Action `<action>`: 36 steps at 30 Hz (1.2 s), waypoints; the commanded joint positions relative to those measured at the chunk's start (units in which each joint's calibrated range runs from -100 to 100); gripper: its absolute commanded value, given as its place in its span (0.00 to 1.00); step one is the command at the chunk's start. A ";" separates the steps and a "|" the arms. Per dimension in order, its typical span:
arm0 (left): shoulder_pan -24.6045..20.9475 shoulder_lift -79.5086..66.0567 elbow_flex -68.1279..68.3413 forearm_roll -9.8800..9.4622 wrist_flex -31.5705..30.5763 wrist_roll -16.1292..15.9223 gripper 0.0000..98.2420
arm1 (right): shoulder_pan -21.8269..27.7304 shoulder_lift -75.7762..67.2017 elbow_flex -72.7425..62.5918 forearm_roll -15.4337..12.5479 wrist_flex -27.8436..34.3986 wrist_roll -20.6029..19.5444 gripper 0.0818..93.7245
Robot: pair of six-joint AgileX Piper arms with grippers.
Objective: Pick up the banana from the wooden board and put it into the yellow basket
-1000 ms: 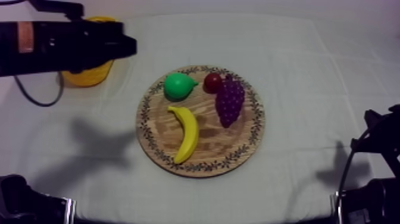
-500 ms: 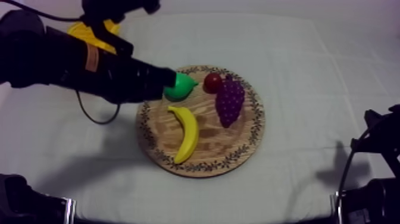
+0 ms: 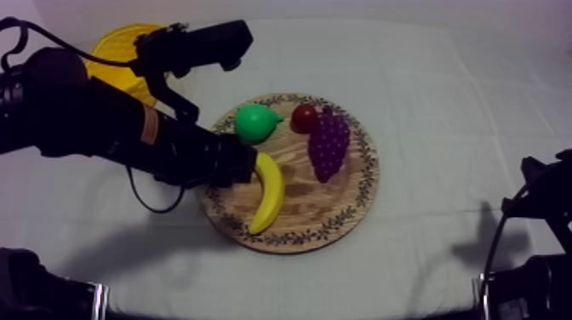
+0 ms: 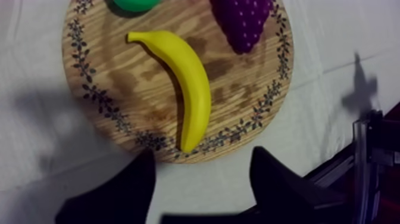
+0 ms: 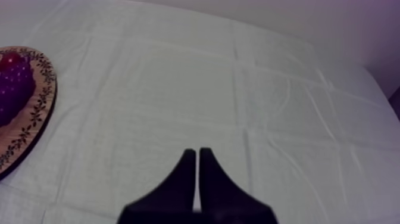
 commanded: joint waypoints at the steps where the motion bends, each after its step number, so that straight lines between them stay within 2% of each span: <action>1: 0.16 0.03 0.13 -0.43 -0.66 0.27 0.73 | -0.01 -0.02 0.02 0.01 0.00 0.02 0.00; 9: 0.42 2.51 0.35 -0.47 -3.59 0.99 0.70 | -0.01 -0.02 0.02 0.01 0.00 0.02 0.00; 16: 0.53 11.08 -3.48 -0.07 -5.69 1.21 0.66 | -0.01 -0.02 0.02 0.01 0.00 0.02 0.00; 25: -1.44 25.09 -12.67 2.19 -0.69 -0.29 0.58 | -0.01 -0.02 0.02 0.01 0.00 0.02 0.00; 29: -1.91 30.23 -15.75 2.74 1.74 -0.52 0.58 | 0.05 -0.02 0.02 0.01 0.00 0.02 0.00; 36: -2.56 36.74 -20.30 4.85 5.19 -2.34 0.57 | 0.04 -0.02 0.02 0.01 0.00 0.02 0.00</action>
